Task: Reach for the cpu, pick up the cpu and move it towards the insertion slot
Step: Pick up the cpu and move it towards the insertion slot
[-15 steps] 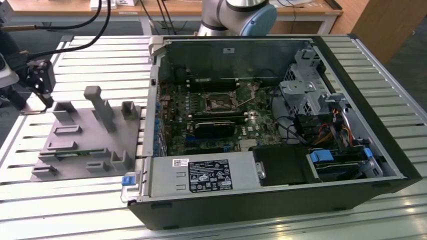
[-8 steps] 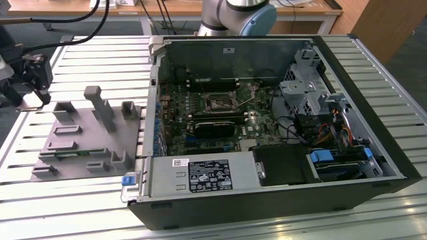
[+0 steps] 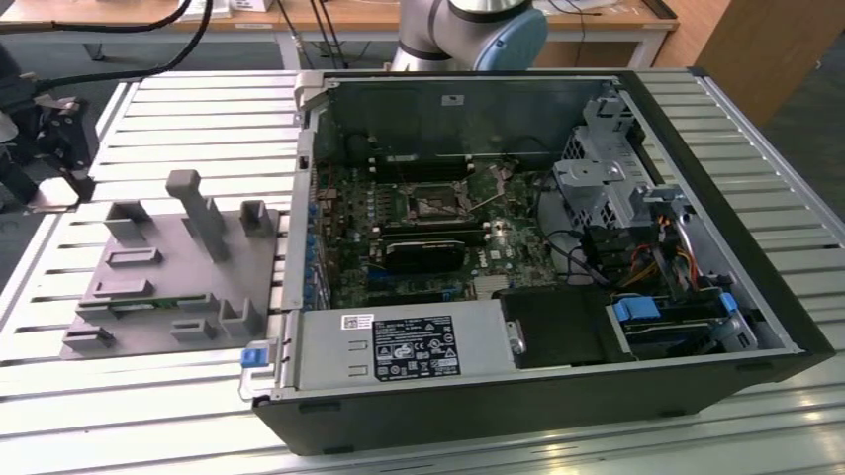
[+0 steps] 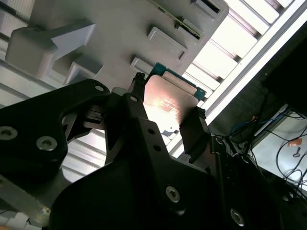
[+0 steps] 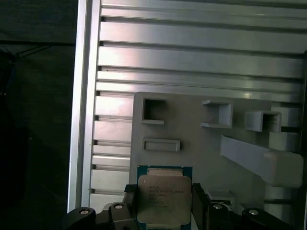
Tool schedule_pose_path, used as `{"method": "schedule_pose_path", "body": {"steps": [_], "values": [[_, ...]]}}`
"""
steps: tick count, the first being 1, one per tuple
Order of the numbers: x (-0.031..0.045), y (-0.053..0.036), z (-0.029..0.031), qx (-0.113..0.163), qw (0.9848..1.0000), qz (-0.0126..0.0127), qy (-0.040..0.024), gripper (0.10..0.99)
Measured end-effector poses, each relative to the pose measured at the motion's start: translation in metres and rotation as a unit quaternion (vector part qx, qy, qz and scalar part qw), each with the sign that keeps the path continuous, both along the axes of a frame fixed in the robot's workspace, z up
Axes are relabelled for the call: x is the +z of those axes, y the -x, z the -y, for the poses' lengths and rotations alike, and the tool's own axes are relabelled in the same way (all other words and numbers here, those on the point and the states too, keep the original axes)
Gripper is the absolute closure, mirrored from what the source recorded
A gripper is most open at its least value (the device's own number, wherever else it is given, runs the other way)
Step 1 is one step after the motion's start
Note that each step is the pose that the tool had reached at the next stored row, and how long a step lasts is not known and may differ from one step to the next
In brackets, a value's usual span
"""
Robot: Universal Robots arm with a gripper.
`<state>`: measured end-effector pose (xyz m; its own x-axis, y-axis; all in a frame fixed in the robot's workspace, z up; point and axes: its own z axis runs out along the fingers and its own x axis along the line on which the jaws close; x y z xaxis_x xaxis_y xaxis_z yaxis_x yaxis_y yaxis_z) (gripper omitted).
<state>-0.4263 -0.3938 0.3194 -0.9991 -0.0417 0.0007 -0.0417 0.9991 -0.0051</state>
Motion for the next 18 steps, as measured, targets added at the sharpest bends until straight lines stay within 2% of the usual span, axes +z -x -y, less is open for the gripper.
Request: {"method": "schedule_pose_path", "body": {"steps": [7, 18], "values": [[0.012, 0.0, -0.0019, 0.0, 1.0, 0.0, 0.0043, 0.545], [0.0427, 0.0, -0.004, 0.0, 1.0, 0.0, 0.0079, 0.545]]}}
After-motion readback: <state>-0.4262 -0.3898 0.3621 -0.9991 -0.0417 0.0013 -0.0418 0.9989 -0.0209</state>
